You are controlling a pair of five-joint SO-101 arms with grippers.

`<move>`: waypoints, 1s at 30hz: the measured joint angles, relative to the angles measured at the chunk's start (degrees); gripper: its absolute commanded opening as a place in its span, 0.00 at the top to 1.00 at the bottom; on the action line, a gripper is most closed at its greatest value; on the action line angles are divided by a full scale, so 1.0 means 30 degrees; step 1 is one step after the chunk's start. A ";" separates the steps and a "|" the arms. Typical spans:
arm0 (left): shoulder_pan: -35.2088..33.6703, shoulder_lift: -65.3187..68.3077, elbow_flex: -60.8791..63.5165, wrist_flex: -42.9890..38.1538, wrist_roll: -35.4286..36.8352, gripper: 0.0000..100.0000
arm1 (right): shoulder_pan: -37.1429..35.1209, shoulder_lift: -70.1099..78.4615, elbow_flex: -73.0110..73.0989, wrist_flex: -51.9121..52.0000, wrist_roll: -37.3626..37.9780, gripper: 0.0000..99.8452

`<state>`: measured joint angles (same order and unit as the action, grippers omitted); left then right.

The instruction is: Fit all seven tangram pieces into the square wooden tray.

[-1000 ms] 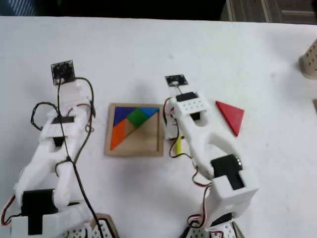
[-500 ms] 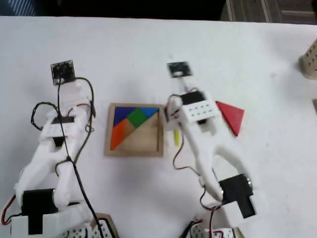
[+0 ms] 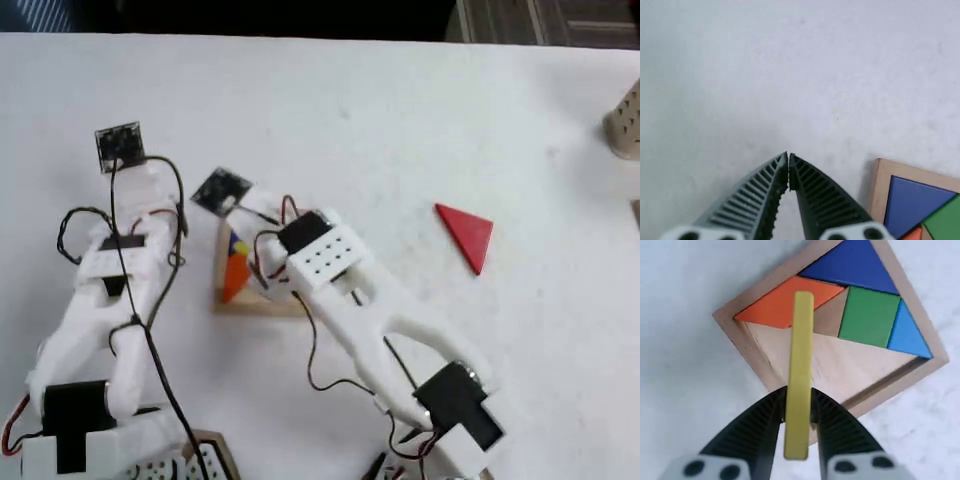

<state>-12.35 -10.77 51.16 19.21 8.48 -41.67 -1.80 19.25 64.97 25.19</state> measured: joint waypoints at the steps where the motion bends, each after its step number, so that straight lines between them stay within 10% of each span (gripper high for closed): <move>1: 0.0000 0.0000 0.0000 0.0000 0.0000 0.98 | -0.0059 0.0000 0.0000 0.0000 0.1055 0.98; 10: -0.1026 0.0000 0.0000 0.0000 0.0000 0.98 | -0.0088 0.3897 -0.0967 -0.0879 0.5949 0.98; 19: -0.3429 0.0000 -0.0234 0.0000 0.0000 0.98 | -0.0088 0.5275 -0.2081 -0.0850 0.5392 0.76; 30: -0.4132 0.0000 -0.0557 0.0000 0.0029 0.98 | -0.0059 0.4630 -0.4190 0.2755 0.5158 0.80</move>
<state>-24.75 -10.77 49.49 19.21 8.57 -41.85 12.09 6.68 73.23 40.66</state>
